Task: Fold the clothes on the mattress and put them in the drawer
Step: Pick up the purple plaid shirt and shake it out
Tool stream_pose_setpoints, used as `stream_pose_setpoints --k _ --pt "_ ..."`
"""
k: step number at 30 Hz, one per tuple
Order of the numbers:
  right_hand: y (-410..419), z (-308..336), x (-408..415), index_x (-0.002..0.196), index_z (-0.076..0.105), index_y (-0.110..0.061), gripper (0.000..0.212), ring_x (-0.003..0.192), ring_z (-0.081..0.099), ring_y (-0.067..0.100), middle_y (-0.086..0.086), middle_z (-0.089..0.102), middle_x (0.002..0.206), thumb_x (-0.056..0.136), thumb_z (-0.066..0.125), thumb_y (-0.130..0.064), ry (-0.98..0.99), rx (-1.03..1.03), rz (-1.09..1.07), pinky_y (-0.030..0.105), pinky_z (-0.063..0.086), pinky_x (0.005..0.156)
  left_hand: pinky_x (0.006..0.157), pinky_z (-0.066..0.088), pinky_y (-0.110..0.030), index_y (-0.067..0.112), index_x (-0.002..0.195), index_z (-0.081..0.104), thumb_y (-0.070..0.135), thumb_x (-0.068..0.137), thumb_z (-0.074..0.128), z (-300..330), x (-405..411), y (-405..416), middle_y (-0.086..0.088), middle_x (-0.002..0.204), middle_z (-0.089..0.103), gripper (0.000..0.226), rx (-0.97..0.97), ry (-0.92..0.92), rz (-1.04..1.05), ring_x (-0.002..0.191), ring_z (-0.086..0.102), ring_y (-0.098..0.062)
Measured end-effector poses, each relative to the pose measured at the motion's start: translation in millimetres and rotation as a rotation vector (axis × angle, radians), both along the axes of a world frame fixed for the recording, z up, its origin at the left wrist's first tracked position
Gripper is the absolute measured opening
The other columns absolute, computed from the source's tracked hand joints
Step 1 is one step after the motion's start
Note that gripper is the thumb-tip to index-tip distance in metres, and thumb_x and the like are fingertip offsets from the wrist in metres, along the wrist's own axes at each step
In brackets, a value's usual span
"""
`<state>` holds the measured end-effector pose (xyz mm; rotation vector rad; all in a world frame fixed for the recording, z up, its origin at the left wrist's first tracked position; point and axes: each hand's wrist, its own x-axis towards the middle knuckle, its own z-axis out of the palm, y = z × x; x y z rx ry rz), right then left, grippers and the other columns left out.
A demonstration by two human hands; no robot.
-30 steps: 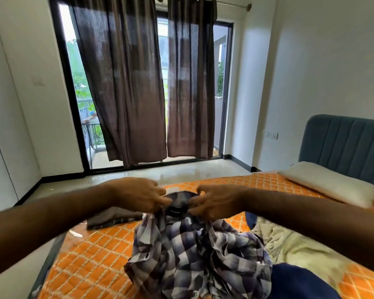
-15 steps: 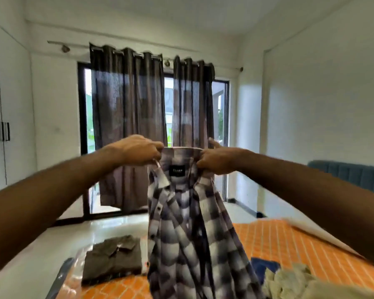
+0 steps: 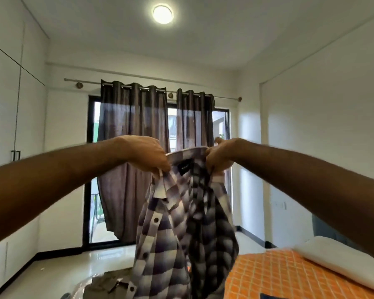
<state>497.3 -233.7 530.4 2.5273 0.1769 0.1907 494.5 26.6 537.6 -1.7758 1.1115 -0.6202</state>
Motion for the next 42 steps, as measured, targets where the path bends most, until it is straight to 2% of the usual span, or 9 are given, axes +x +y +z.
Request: stream_pose_setpoints --k 2,4,9,16,26,32,35,38,42 --pt "31 -4 -23 0.115 0.068 -0.009 0.024 0.107 0.058 0.024 0.005 0.063 0.108 0.100 0.057 -0.023 0.246 0.007 0.020 0.042 0.044 0.105 0.088 0.052 -0.040 0.035 0.120 0.057 0.049 0.101 0.050 2 -3 3 0.008 0.108 0.069 0.025 -0.135 0.010 0.086 0.100 0.066 -0.017" --pt "40 -6 -27 0.117 0.069 -0.005 0.025 0.095 0.056 0.023 0.003 0.061 0.097 0.100 0.061 -0.021 0.231 -0.078 0.094 0.035 0.045 0.089 0.083 0.050 -0.037 0.029 0.117 0.059 0.046 0.103 0.047 8 0 8 0.006 0.104 0.068 0.025 -0.297 0.036 0.102 0.094 0.063 -0.015" --pt "41 13 -43 0.105 0.068 -0.028 0.018 0.102 0.055 0.016 -0.008 0.062 0.095 0.095 0.066 -0.043 0.016 -0.091 0.270 0.043 0.027 0.099 0.088 0.040 -0.033 0.027 0.113 0.062 0.043 0.104 0.046 8 18 18 0.011 0.094 0.064 0.024 -0.595 0.068 -0.004 0.084 0.058 -0.005" --pt "31 21 -47 0.109 0.073 -0.017 0.014 0.085 0.058 0.003 -0.013 0.063 0.091 0.097 0.064 -0.018 -0.260 0.337 0.634 0.042 0.049 0.098 0.062 0.041 -0.026 0.018 0.077 0.063 0.027 0.095 0.066 14 33 29 0.003 0.068 0.060 0.021 -0.979 0.291 -0.275 0.062 0.058 -0.012" --pt "36 -10 -30 0.097 0.069 -0.019 0.026 0.075 0.066 0.013 -0.003 0.072 0.084 0.089 0.074 -0.044 -0.705 0.467 0.734 0.039 0.054 0.088 0.057 0.040 -0.016 0.007 0.082 0.067 0.028 0.093 0.064 -14 31 13 -0.001 0.068 0.062 0.023 -1.091 0.364 -0.505 0.059 0.056 -0.012" --pt "48 -24 -22 0.125 0.057 -0.012 0.047 0.065 0.061 0.017 -0.001 0.069 0.076 0.091 0.073 -0.039 -0.780 0.186 0.718 0.045 0.043 0.102 0.065 0.039 -0.014 0.008 0.085 0.066 0.016 0.094 0.066 -23 26 6 0.002 0.076 0.059 0.012 -1.081 0.327 -0.591 0.067 0.053 -0.003" --pt "54 -27 -18 0.138 0.051 -0.004 0.060 0.062 0.066 0.023 0.003 0.066 0.072 0.091 0.075 -0.034 -0.767 0.089 0.726 0.052 0.050 0.096 0.069 0.042 -0.011 0.008 0.093 0.067 0.013 0.094 0.065 -25 26 4 0.006 0.084 0.059 0.005 -1.010 0.319 -0.625 0.074 0.056 -0.001" --pt "57 -30 -13 0.154 0.032 -0.005 0.077 0.062 0.062 0.017 0.000 0.062 0.076 0.096 0.067 -0.040 -0.767 0.210 0.648 0.035 0.052 0.080 0.067 0.043 -0.011 0.009 0.091 0.064 0.019 0.093 0.064 -30 29 9 0.011 0.085 0.051 0.010 -1.006 0.303 -0.643 0.073 0.053 -0.002" --pt "58 -29 -7 0.121 0.063 -0.018 0.034 0.073 0.059 0.013 -0.003 0.069 0.090 0.095 0.067 -0.039 -0.710 0.408 0.626 0.045 0.055 0.088 0.068 0.042 -0.012 0.010 0.091 0.063 0.021 0.093 0.064 -39 33 12 0.010 0.086 0.050 0.011 -1.028 0.326 -0.692 0.076 0.052 -0.002"
